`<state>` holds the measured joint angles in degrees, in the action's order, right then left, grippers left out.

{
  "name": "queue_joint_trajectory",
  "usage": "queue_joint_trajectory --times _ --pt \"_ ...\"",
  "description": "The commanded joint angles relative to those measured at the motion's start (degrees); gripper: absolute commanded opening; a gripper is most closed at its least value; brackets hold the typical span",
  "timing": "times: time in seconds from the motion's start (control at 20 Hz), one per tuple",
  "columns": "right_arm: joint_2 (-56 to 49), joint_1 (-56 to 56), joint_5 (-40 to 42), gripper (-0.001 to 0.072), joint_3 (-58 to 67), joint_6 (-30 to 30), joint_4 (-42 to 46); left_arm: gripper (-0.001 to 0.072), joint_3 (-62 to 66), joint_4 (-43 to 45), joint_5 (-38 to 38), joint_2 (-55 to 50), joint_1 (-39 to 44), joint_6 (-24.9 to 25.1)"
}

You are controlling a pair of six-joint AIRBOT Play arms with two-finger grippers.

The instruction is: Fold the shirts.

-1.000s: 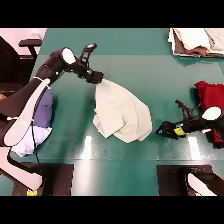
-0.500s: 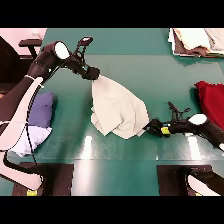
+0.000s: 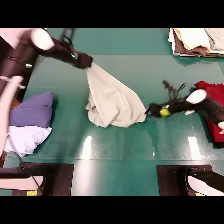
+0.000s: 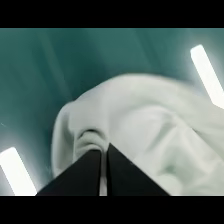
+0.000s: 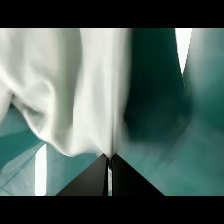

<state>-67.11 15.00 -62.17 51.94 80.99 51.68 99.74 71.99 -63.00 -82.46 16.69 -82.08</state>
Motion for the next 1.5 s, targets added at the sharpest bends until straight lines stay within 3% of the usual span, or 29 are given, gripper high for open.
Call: queue_joint_trajectory --times 0.0,0.3,0.45,0.6,0.75,0.95,1.15,1.25,1.3,1.45 --pt "7.76 -7.32 -10.6 0.0013 16.41 0.42 5.16 0.0029 3.8 1.77 0.33 11.72 -0.42 0.07" --pt "11.02 -17.9 -22.47 0.0012 46.21 1.75 5.44 0.0029 8.35 -0.57 0.28 27.28 -0.42 0.04" --pt "6.12 -18.03 -25.05 0.0012 57.37 2.69 5.4 0.0029 8.39 -0.57 -1.14 28.94 -0.42 0.04" --pt "0.11 -18.03 -28.13 0.0012 63.82 4.13 5.42 0.0028 6.71 -0.42 -7.23 26.97 -0.42 0.02" --pt "-3.96 -15.69 -31.69 0.0012 62.38 4.26 8.74 0.0028 -0.59 1.16 -13.35 24.11 2.16 0.02" --pt "-2.47 -9.86 -31.93 0.0012 49.29 4.24 16.48 0.0029 -19.58 2.16 -13.31 22.08 12.96 0.0" --pt "2.12 -8.5 -27.45 0.0012 37.33 4.24 17.44 0.0036 -36.22 -8.28 -10.1 21.97 22.05 0.04" --pt "3.93 -8.55 -25.68 0.0012 33.53 4.22 17.46 0.0555 -40.44 -13.2 -7.48 21.97 24.33 0.0" --pt "4.68 -8.55 -24.87 0.0012 31.91 4.24 17.35 0.0624 -41.29 -14.19 -6.12 21.97 24.57 -0.02" --pt "5.25 -8.55 -24.35 0.0012 29.53 4.24 17.31 0.062 -40.06 -8.79 -2.64 21.99 22.97 -0.24"
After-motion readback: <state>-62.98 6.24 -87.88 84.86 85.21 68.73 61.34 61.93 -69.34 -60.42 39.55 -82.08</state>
